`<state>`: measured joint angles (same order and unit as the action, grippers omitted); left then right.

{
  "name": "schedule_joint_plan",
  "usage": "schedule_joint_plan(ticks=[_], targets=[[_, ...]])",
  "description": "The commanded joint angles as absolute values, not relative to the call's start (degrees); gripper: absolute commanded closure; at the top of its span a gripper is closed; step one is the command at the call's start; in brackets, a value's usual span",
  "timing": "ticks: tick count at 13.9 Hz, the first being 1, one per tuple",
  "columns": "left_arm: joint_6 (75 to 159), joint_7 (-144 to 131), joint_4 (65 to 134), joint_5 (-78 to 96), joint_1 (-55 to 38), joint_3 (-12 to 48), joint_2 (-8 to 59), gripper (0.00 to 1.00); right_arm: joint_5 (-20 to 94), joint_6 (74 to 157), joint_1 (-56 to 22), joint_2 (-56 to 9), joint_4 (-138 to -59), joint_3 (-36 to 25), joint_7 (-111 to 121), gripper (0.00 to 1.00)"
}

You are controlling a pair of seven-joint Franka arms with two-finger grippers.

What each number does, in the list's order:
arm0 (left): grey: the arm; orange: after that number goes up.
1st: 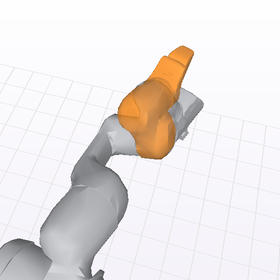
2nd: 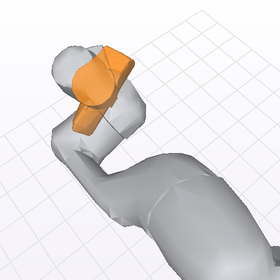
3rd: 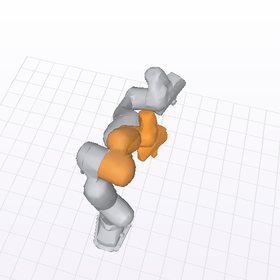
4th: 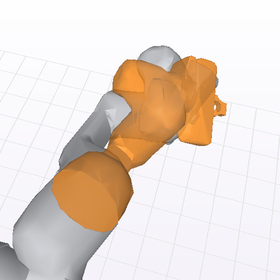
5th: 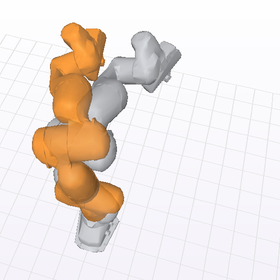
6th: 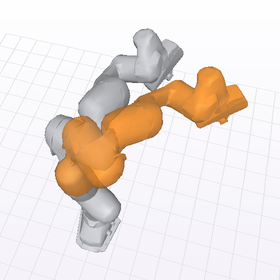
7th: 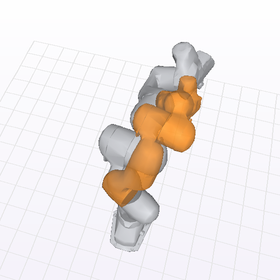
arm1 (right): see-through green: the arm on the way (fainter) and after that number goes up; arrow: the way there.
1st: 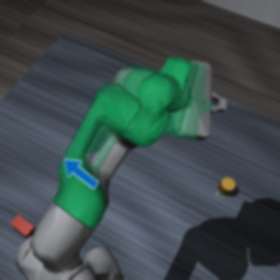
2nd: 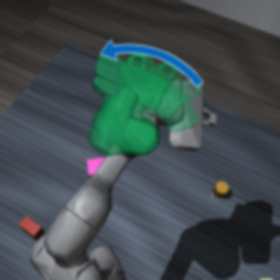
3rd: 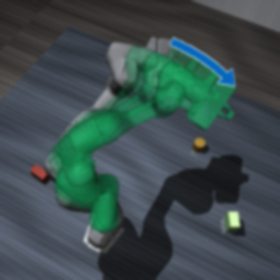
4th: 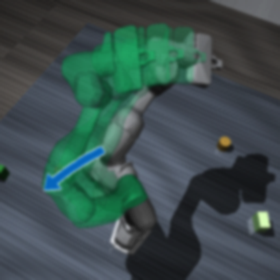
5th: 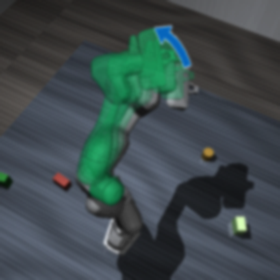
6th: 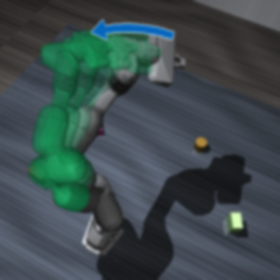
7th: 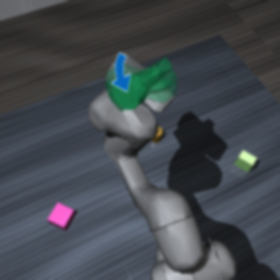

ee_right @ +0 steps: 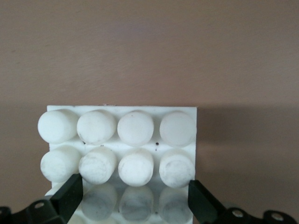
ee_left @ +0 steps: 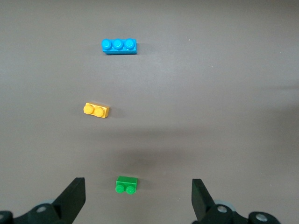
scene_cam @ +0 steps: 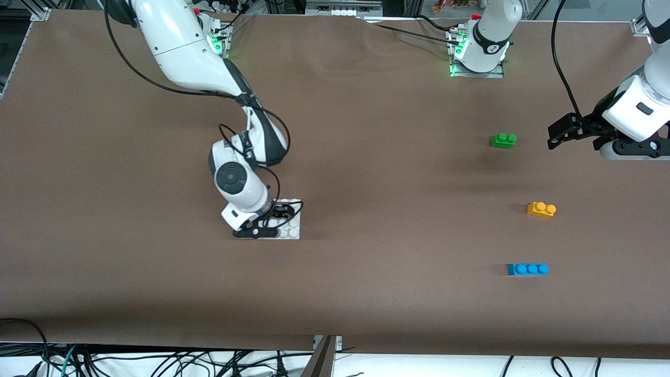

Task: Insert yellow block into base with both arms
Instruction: 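Slide the white base plate with the right gripper toward the table middle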

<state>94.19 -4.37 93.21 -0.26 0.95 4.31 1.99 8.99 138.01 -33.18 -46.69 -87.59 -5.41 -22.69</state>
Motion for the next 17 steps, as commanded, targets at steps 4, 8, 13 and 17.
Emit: schedule_joint_plan(ticks=[4, 8, 13, 17], targets=[[93.1, -4.9, 91.7, 0.7, 1.0, 4.2, 2.5, 0.0, 10.9, 139.6, -41.3, -53.5, -81.7, -4.9, -32.0, 0.0], [93.1, -4.8, 91.7, 0.7, 1.0, 4.2, 2.5, 0.0, 10.9, 142.8, -45.1, -54.7, -81.3, -4.9, -35.3, 0.0], [93.1, -4.8, 91.7, 0.7, 1.0, 4.2, 2.5, 0.0, 11.0, 146.2, -49.6, -56.0, -80.3, -4.9, -38.2, 0.0], [93.1, -4.8, 91.7, 0.7, 1.0, 4.2, 2.5, 0.0, 11.2, 146.1, -51.2, -56.4, -78.8, -4.8, -38.7, 0.0]])
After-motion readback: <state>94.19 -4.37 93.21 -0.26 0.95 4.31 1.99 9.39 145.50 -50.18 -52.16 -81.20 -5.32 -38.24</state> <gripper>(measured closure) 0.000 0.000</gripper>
